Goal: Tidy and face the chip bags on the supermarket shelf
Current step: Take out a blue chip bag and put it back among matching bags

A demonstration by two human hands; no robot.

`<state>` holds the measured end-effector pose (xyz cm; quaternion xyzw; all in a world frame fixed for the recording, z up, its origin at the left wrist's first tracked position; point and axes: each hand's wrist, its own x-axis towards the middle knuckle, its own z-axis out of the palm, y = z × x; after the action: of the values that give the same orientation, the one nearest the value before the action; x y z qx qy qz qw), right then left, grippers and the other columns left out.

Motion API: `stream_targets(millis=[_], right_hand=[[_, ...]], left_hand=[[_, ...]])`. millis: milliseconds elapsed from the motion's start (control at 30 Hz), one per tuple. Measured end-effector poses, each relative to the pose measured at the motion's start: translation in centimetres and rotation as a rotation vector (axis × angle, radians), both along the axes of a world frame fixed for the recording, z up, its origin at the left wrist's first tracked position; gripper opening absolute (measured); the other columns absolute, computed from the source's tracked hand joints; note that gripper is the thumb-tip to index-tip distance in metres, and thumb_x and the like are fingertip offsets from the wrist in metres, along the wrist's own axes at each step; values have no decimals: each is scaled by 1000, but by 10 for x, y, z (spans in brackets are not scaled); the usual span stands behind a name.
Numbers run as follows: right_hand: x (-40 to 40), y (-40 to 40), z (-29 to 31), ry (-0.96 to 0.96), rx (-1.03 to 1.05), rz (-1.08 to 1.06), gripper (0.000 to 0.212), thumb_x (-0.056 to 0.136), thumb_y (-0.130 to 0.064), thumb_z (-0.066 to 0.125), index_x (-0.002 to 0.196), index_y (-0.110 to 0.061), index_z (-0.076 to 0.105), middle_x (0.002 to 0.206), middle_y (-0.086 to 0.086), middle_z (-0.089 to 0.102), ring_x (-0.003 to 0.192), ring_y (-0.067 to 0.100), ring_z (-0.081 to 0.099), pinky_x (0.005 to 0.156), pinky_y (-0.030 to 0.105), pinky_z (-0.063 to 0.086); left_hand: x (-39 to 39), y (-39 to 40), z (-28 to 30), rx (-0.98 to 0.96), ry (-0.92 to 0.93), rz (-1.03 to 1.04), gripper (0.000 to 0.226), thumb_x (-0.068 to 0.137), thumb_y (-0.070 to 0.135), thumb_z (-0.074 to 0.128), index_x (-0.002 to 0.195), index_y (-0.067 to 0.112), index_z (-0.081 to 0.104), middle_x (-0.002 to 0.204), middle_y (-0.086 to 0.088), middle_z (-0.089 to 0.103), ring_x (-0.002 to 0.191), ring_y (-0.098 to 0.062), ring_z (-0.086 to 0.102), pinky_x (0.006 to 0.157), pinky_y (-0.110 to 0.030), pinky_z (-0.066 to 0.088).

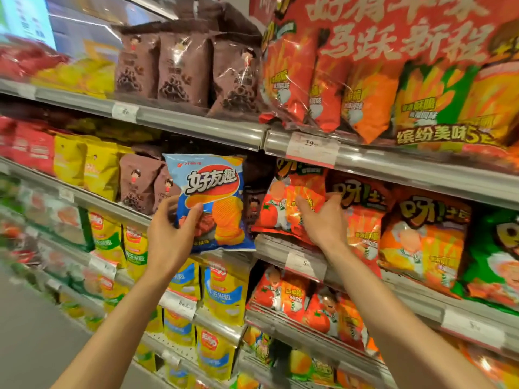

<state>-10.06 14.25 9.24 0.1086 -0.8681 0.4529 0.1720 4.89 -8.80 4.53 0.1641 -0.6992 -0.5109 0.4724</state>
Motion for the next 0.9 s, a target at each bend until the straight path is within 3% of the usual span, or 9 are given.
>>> stream_targets(millis=[167, 233, 367, 467, 600, 833, 900], right_hand=[[0, -11, -12, 34, 155, 5, 67, 95, -53, 58, 131, 1, 42, 118, 22, 65, 104, 40, 64, 69, 35, 42], [2, -8, -12, 91, 192, 13, 72, 95, -49, 60, 139, 3, 37, 130, 23, 57, 115, 40, 59, 80, 40, 48], [7, 8, -12, 336, 389, 43, 73, 97, -44, 60, 148, 0, 32, 147, 24, 39, 132, 40, 46, 101, 42, 44], [5, 21, -19, 499, 640, 114, 74, 99, -51, 51, 156, -10, 27, 158, 24, 30, 147, 39, 28, 119, 46, 26], [-6, 27, -31, 538, 927, 156, 72, 101, -62, 33, 158, -20, 25, 165, 16, 21, 154, 34, 13, 125, 50, 4], [-13, 23, -35, 456, 889, 165, 73, 100, -60, 37, 159, -21, 21, 165, 12, 24, 152, 32, 17, 123, 50, 7], [-9, 26, -33, 430, 833, 205, 73, 100, -60, 39, 159, -22, 20, 166, 11, 20, 153, 31, 15, 123, 46, 4]], left_hand=[[2, 13, -6, -3, -21, -111, 32, 89, 45, 71, 116, 30, 62, 108, 9, 70, 98, -7, 68, 82, -32, 56], [0, 19, -9, 4, -22, -142, 31, 90, 45, 70, 116, 32, 62, 107, 12, 70, 98, -5, 67, 82, -29, 55], [-8, 26, -14, 21, -33, -169, 31, 89, 45, 70, 116, 32, 61, 105, 15, 69, 94, 4, 65, 75, -17, 53], [-13, 28, -16, 38, -24, -187, 31, 89, 45, 70, 116, 32, 61, 105, 15, 69, 92, 7, 66, 68, -7, 49], [-15, 27, -20, 63, -19, -207, 34, 89, 44, 71, 118, 30, 61, 108, 12, 69, 93, 6, 66, 68, -5, 48], [-12, 25, -22, 62, -23, -203, 36, 88, 45, 71, 119, 30, 61, 110, 11, 69, 95, 1, 67, 75, -19, 54], [-10, 26, -22, 63, -17, -214, 33, 88, 45, 71, 117, 32, 61, 110, 11, 70, 94, 2, 68, 71, -14, 53]])
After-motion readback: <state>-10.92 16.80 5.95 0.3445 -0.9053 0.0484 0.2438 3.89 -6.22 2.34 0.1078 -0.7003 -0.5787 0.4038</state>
